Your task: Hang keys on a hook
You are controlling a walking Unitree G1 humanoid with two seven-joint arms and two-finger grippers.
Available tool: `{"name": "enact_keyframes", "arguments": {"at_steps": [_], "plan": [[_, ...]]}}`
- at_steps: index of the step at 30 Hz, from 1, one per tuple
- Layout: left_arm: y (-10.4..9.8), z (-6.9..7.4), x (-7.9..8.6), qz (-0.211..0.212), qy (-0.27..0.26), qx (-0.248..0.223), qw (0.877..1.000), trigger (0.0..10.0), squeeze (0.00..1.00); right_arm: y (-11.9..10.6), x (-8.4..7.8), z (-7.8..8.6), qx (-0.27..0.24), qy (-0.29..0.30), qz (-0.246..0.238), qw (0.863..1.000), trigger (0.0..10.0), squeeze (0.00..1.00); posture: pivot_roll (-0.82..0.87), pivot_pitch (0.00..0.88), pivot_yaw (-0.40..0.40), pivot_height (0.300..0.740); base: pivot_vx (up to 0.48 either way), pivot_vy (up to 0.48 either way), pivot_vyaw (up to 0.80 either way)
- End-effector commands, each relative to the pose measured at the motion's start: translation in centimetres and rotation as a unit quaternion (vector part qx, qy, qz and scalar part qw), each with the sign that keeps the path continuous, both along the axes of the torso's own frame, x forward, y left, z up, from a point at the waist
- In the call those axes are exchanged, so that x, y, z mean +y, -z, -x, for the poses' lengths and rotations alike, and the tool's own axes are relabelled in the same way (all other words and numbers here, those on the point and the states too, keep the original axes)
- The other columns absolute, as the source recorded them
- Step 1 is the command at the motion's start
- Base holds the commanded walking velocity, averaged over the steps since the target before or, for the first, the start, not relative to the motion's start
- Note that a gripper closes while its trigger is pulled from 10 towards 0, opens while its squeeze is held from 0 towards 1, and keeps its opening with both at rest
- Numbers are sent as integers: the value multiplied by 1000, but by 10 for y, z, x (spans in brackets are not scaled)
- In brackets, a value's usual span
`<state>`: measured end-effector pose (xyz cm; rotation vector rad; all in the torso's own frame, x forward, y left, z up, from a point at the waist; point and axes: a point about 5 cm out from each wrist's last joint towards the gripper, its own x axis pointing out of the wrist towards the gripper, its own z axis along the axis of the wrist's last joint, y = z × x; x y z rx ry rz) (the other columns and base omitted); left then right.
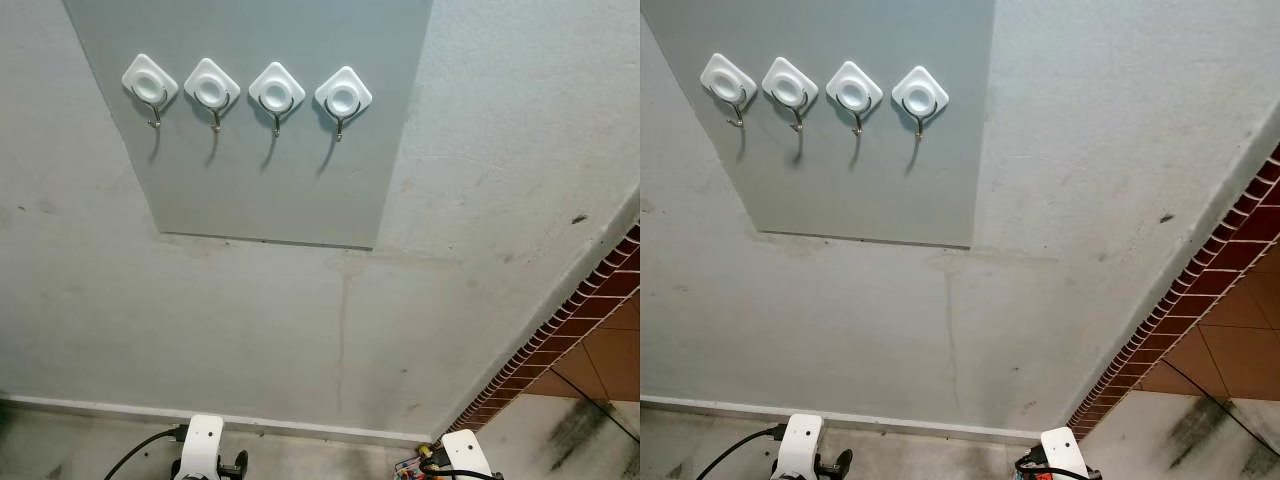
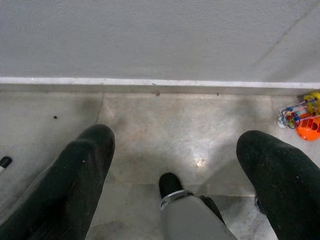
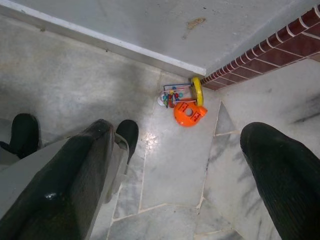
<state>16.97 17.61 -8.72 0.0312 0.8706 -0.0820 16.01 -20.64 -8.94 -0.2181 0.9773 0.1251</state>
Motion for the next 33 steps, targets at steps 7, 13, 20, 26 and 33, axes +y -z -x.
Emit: {"name": "enact_keyframes", "arguments": {"at_steps": [7,13,20,26,33], "plan": [[1,-2,0,-17,52,34,998,10000,0,3,12,-1,17,29,-25,999,10000,0,-57,0,-1,740,0,0,0],[1,-2,0,-17,52,34,998,10000,0,3,12,-1,17,29,-25,999,10000,0,-57,0,-1,740,0,0,0],[1,-2,0,-17,52,34,998,10000,0,3,12,-1,17,29,-25,999,10000,0,-57,0,-1,740,0,0,0],[-1,-4,7,-29,62,32,997,10000,0,3,11,1,8,34,-24,999,10000,0,-66,0,16,740,0,0,0],[0,-3,8,-29,62,33,997,10000,0,4,11,3,9,35,-24,999,10000,0,-66,0,16,740,0,0,0]]}}
